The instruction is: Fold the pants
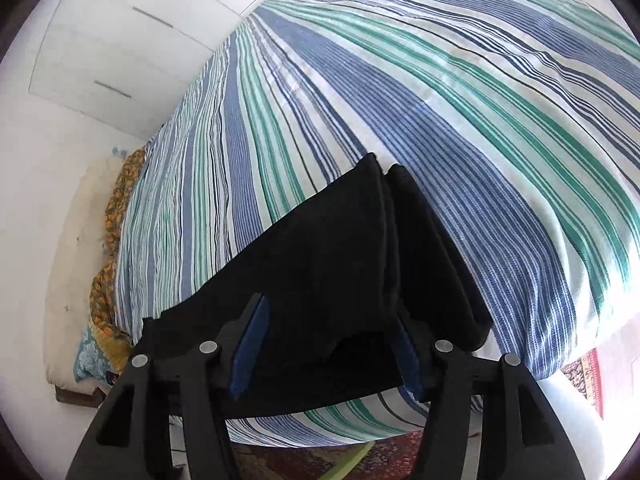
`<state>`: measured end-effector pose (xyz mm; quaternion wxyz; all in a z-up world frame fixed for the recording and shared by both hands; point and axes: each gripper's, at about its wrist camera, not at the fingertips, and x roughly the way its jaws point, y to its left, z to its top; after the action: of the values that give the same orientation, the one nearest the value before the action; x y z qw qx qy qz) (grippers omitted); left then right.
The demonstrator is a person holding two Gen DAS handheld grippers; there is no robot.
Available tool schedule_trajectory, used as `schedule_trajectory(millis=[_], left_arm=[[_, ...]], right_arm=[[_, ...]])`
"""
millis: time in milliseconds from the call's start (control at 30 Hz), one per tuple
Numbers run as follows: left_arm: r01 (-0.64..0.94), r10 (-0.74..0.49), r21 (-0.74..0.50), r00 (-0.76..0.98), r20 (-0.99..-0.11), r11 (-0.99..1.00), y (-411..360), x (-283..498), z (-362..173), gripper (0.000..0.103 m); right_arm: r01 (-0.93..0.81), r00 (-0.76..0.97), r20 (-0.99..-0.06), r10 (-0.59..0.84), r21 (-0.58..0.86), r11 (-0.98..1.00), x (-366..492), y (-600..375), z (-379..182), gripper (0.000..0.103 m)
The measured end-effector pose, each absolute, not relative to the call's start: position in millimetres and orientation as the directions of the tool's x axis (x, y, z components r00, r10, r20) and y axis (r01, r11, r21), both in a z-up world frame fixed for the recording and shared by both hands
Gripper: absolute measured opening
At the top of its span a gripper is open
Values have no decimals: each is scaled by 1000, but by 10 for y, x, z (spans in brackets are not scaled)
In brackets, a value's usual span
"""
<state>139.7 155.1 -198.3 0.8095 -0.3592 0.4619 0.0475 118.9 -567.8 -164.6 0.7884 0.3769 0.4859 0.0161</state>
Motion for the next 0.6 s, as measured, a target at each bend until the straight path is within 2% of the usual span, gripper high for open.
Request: schedule_trajectory(millis=[33,67,233,433,600], left_arm=[[-407,-251,-534,569,-783,742,1555,1392,-1973,13],[-402,-244,-521,564,-789,753,1565,1393,-1965,7],[-335,-270,-546,603,-751,768,1593,1378,-1704,4],[-335,-222,-438,522,-824,834,1417,1379,-1901,4],[-341,-222,-439,520,-825,831,1368,1305,-1937,4]], right_arm=[[365,532,-753,387,616,698,1160,-5722,-1666,38],[387,526,-763,376,608,693,1155,-5748,-1689,5],[367,506,-798,328,543,756,1145,-5694,-1549,6],[395,376,-887,268,415,820,1137,-5648,-1770,6],[399,390,-897,210,370,839,1170,-5603,-1743,6]])
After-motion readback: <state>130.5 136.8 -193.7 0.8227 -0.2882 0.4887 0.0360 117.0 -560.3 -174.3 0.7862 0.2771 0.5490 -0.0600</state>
